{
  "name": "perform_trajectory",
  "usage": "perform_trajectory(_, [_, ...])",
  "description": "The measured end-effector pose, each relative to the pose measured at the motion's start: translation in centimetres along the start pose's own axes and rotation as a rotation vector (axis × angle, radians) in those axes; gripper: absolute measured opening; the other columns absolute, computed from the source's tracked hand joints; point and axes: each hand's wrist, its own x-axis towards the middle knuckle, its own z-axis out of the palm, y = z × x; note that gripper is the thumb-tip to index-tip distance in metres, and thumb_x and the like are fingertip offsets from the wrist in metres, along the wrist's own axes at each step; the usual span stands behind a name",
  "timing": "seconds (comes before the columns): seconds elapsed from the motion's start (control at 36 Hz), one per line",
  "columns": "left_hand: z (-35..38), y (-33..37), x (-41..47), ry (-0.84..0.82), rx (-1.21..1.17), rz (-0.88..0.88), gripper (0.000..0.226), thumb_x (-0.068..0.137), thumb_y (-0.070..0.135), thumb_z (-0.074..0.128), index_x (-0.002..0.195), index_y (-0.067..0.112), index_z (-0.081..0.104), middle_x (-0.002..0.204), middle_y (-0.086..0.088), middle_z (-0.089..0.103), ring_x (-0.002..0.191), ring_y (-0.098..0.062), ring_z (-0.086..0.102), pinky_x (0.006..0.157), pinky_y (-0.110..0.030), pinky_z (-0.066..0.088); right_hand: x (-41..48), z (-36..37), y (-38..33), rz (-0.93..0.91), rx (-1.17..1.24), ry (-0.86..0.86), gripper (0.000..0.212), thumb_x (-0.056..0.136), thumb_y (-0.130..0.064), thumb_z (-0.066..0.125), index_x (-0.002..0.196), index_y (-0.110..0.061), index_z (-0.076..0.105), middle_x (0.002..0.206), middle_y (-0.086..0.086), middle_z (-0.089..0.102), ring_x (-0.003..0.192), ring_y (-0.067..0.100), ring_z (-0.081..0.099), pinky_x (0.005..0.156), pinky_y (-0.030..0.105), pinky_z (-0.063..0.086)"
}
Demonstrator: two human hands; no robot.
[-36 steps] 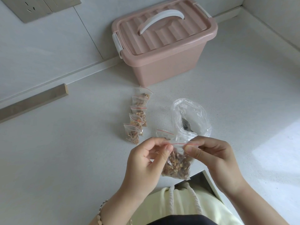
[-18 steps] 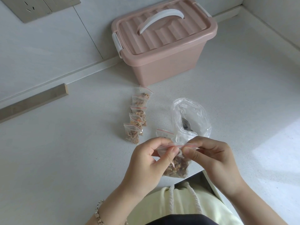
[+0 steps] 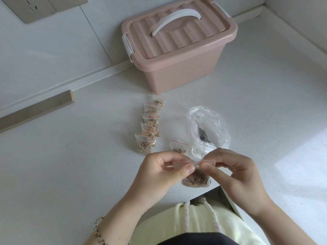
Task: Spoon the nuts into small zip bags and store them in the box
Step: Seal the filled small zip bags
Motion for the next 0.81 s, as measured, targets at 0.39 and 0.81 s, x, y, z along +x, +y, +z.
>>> perform_trajectory(0.39, [-0.4,0.1,-0.5,0.01,0.35,0.296,0.005,0.072,0.029,0.064,0.071,0.032,0.067,0.077,0.014,0.068,0.076,-0.003,0.063,0.073,-0.012,0.045,-0.2,-0.2,-0.1,-0.2,-0.137,-0.006,0.014,0.082,-0.021,0.061,0.076,-0.021,0.073,0.069,-0.013,0.066,0.066,0.01,0.062,0.062,0.022,0.048])
perform_trajectory(0.81, [-0.8,0.8,-0.7,-0.053,0.396,0.242,0.01,0.077,0.021,0.068,0.077,0.031,0.07,0.085,0.016,0.067,0.085,-0.002,0.063,0.078,-0.01,0.042,0.1,-1.2,-0.2,-0.218,-0.134,-0.078,0.012,0.083,-0.024,0.061,0.084,-0.022,0.073,0.076,-0.013,0.066,0.071,0.009,0.064,0.065,0.016,0.047])
